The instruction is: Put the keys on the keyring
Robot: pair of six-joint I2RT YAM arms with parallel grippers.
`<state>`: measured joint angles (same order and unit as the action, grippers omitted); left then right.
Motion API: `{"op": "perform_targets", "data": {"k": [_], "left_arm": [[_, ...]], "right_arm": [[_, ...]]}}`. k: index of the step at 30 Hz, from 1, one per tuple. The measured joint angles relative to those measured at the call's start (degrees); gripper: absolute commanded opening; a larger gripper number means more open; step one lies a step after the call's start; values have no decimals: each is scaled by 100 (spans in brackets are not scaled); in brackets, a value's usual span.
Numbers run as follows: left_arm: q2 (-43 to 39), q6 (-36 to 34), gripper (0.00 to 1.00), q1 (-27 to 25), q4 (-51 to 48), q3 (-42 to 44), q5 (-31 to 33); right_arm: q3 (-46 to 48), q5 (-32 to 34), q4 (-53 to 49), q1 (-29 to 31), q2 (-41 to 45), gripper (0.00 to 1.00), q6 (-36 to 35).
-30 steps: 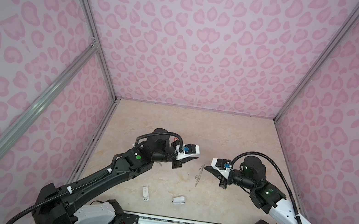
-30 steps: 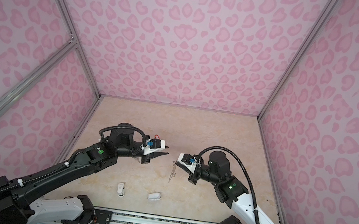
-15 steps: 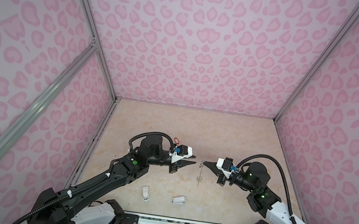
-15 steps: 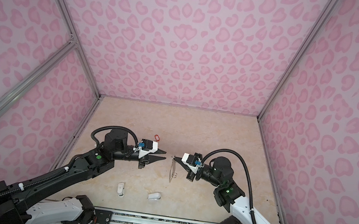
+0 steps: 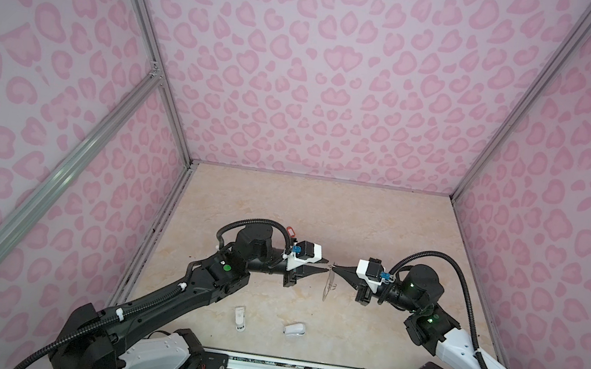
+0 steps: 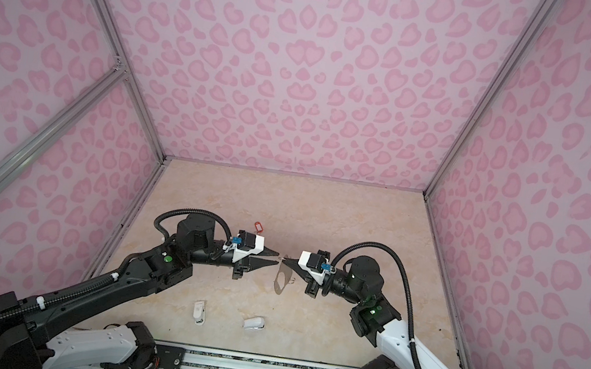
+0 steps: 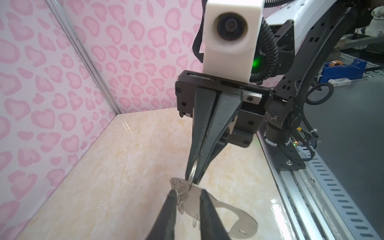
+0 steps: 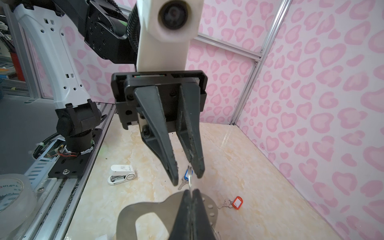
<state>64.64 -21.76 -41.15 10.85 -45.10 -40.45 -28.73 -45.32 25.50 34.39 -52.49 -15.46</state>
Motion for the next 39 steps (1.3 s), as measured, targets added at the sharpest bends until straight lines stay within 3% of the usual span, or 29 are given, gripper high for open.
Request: {"op": "perform_targets", "data": {"k": [6, 10, 14, 18, 27, 39], "left_arm": [[57, -61, 16, -28, -4, -81, -7], [109, -105, 4, -39, -13, -107, -28], [138, -208, 4, -39, -173, -199, -24], [144, -334, 4, -59, -452, -393, 140], [337, -1029, 4, -254, -1648, -1040, 774], [627, -1749, 4, -483, -2750, -1655, 1272]], "right_arm": [[-52, -79, -9, 2, -98, 0, -4], [-103, -83, -9, 4, -140, 0, -17], [-125, -55, -22, 2, -160, 26, -24], [-256, 354, -590, 4, 133, 34, -354], [-297, 1231, -1908, -37, 962, 28, -916], [-319, 1071, -1978, 179, 640, 25, -807]]}}
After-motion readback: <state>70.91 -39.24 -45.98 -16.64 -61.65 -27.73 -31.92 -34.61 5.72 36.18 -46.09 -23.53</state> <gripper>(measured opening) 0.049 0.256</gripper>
